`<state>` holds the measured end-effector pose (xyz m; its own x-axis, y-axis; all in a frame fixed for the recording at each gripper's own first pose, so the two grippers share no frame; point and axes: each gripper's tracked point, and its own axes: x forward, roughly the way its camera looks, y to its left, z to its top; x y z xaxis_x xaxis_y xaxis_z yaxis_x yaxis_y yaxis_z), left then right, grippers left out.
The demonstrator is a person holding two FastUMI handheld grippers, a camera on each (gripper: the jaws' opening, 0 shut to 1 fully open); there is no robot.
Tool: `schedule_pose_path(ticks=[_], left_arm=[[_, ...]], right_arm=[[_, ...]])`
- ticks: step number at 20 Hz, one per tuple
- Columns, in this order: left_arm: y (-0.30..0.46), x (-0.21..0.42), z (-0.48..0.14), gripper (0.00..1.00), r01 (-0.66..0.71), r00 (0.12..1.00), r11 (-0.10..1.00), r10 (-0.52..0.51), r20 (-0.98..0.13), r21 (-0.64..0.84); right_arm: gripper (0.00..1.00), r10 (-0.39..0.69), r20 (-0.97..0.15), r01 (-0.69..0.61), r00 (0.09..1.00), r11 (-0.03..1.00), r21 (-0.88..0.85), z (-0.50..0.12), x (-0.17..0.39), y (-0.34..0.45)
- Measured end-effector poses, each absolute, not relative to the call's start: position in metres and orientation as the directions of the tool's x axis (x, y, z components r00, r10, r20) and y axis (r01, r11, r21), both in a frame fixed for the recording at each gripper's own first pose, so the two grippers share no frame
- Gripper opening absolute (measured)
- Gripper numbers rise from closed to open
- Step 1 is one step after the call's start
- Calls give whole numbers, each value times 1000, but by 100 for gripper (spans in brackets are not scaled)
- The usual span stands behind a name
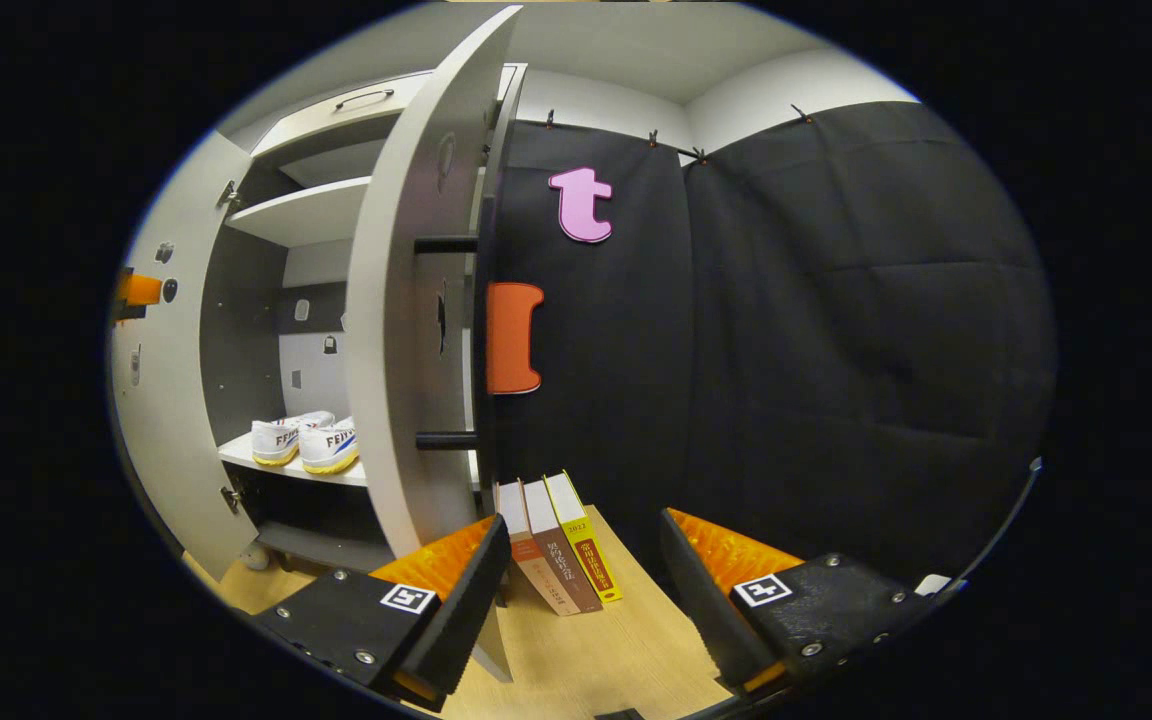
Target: Grab one shoe with the right hand and put it into the shoe cabinet, grab the other shoe with the left hand and put it into the shoe cabinet; then close the right door with the right hand and the left door with the left hand.
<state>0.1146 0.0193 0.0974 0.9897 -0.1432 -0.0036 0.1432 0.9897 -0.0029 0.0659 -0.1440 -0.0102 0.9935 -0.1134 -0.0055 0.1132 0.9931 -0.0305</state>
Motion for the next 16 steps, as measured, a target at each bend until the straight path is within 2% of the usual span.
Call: schedule_pose_path(ticks=[9, 10, 11, 12, 14, 16], left_arm=[[70, 58, 100, 96, 69, 998, 997, -69, 1, -22], [76, 53, 101, 96, 60, 998, 998, -59, 2, -26], [82, 48, 101, 96, 48, 999, 998, -48, 5, -28], [88, 43, 100, 96, 37, 999, 999, -37, 3, -26], [99, 31, 101, 96, 25, 1000, 1000, -25, 6, -13], [112, 19, 104, 95, 6, 1000, 1000, -6, 14, -6]], right_arm=[[88, -72, -17, 72, 997, 997, 5, -14, 77, -129], [94, -76, -15, 76, 997, 997, -2, -14, 76, -125], [79, -76, -14, 76, 997, 997, -8, -14, 77, -120], [72, -74, -17, 73, 997, 997, -7, -14, 77, -116], [65, -48, -23, 48, 999, 999, 2, -16, 77, -104], [65, -8, -29, 8, 1000, 1000, 3, -17, 77, -86]])
